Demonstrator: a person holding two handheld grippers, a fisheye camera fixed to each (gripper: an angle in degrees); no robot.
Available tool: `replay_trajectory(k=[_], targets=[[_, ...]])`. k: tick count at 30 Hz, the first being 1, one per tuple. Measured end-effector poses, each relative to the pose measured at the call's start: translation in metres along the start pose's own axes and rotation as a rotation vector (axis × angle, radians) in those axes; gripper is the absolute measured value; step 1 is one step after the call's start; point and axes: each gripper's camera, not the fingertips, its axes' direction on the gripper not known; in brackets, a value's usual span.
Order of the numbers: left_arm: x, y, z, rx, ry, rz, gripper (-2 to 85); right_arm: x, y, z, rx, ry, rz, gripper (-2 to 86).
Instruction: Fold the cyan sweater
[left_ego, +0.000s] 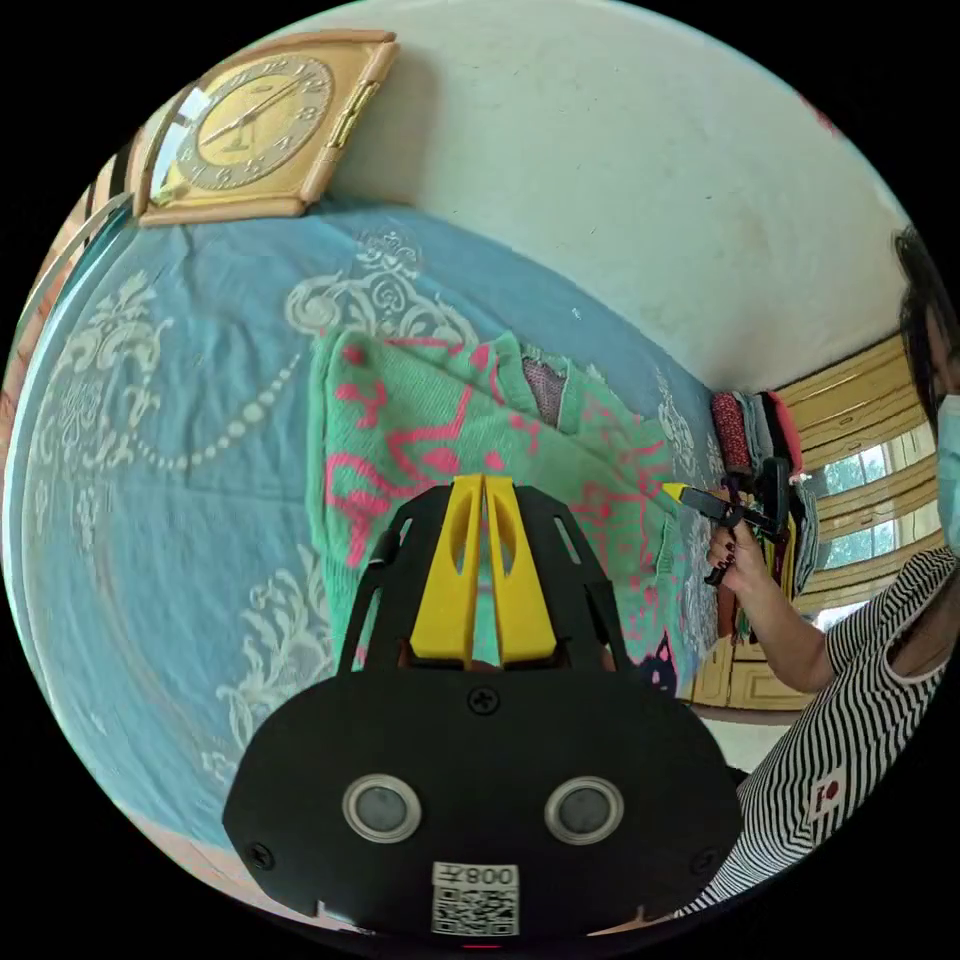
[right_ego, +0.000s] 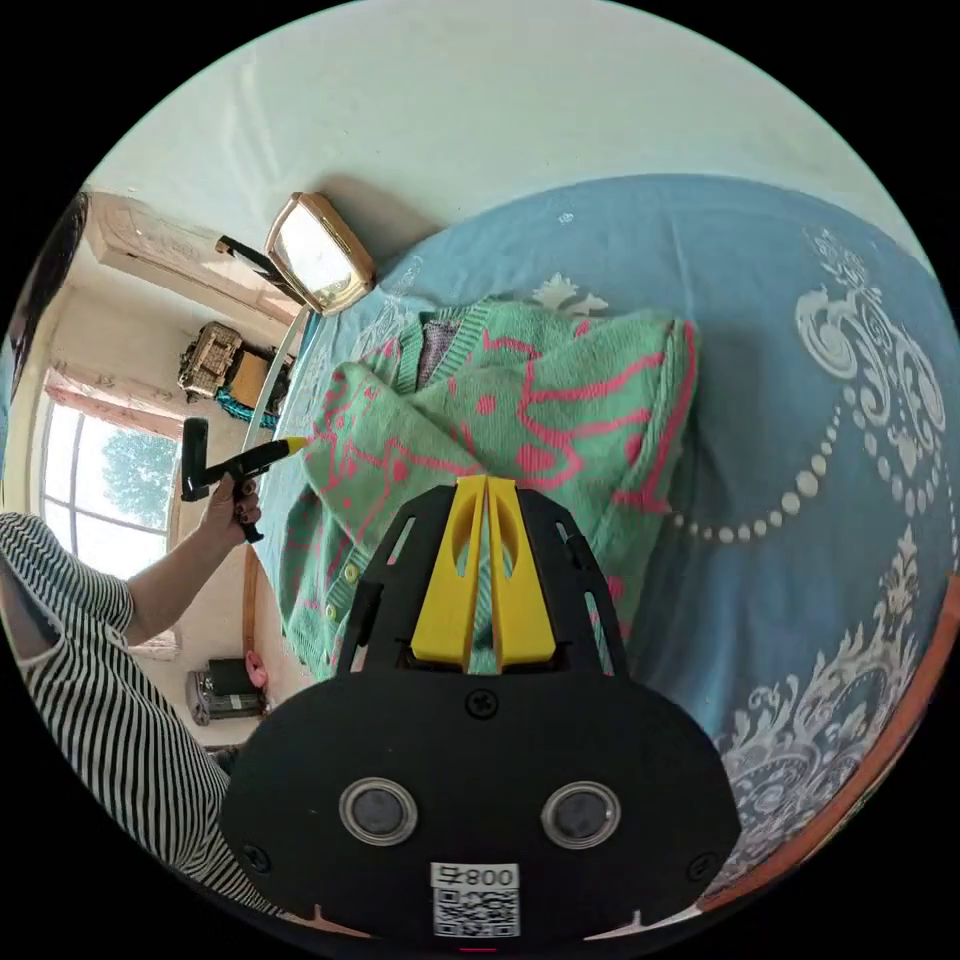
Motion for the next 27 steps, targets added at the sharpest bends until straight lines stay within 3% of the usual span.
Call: replay_trajectory(k=[5, 11, 19, 27], targets=[[-0.063, 0.119, -0.054, -0.164, 0.003, -0.326, 3.1, 0.036, 0.104, -0.034, -0.124, -0.066, 0.245, 2.6], [-0.09, 0.21, -0.072, -0.406, -0.097, -0.474, 7.4, 0.071, 0.188, -0.036, -0.248, -0.196, 0.524, 7.2], [-0.113, 0.261, -0.063, -0.494, -0.041, -0.563, 9.3, 0.073, 0.237, -0.012, -0.431, -0.153, 0.569, 8.9], [-0.122, 0.265, -0.059, -0.482, 0.023, -0.557, 8.4, 0.072, 0.242, 0.008, -0.43, -0.186, 0.569, 10.2]])
